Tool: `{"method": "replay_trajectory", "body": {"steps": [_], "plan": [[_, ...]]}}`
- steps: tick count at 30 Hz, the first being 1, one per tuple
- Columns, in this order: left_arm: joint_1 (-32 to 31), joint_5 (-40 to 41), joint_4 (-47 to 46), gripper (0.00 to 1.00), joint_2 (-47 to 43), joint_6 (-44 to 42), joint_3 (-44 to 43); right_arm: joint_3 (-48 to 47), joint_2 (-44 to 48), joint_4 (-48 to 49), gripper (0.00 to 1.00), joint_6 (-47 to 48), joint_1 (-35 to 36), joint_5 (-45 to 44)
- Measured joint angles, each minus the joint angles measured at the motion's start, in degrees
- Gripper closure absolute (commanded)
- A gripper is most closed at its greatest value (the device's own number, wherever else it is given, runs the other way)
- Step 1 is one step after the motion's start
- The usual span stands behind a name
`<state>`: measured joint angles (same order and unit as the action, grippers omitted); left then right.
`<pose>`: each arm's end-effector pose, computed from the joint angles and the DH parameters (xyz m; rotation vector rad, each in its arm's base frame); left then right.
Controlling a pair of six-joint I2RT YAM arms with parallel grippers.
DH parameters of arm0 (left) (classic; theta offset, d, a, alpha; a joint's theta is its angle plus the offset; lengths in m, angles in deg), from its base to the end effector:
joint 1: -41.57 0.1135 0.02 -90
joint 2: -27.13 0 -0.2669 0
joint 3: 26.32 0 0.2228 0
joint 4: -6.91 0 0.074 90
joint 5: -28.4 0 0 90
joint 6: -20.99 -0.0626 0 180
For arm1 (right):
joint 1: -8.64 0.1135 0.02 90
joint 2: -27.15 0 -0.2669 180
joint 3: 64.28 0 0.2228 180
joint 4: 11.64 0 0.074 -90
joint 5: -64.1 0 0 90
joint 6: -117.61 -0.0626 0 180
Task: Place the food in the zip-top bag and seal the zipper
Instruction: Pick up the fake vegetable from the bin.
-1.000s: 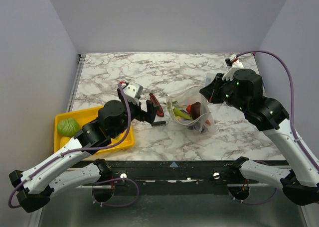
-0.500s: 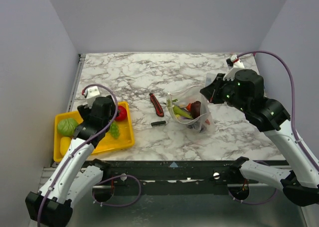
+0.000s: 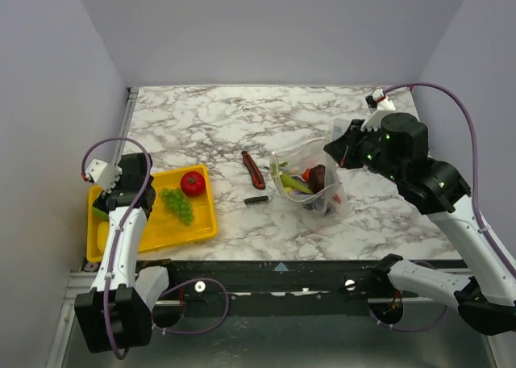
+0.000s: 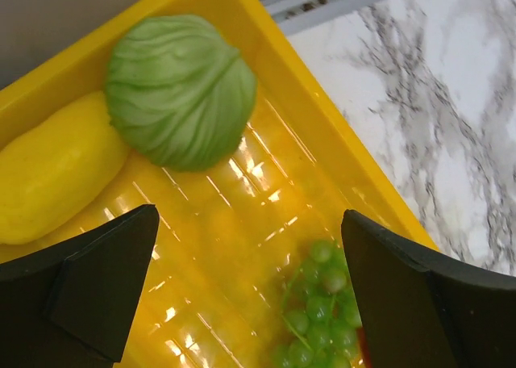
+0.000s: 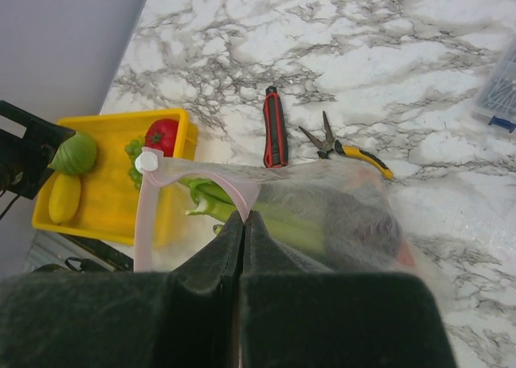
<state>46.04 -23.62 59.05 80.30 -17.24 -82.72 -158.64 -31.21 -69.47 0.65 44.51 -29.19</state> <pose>0.1600 0.0512 0.2467 -1.2948 1.8173 0.3649 0.1536 0.1066 0.4209 -0.1172 2.0074 0.6598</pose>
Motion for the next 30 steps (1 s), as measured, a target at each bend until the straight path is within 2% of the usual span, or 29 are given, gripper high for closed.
{"method": "replay_trajectory", "body": {"steps": [7,12,17,23,30], "plan": [[8.79,-0.22,-0.37,0.01,6.88,4.66,-1.95,0.0,0.76,0.0,0.99,-0.02,0.0,0.39],[14.21,-1.16,0.94,0.01,14.05,7.52,-6.69,0.0,0.74,0.0,0.99,-0.04,0.0,1.14],[15.82,-1.18,2.03,0.01,18.93,8.37,-10.82,-0.28,0.5,-0.02,0.99,-0.04,0.0,1.33],[20.11,-3.41,2.58,0.01,22.75,9.2,-10.95,-0.85,-0.13,-0.02,0.99,-0.02,0.0,1.36],[21.46,-4.92,2.93,0.02,24.63,10.51,-10.95,-0.9,-0.74,-0.04,0.99,-0.02,0.0,1.38]]}}
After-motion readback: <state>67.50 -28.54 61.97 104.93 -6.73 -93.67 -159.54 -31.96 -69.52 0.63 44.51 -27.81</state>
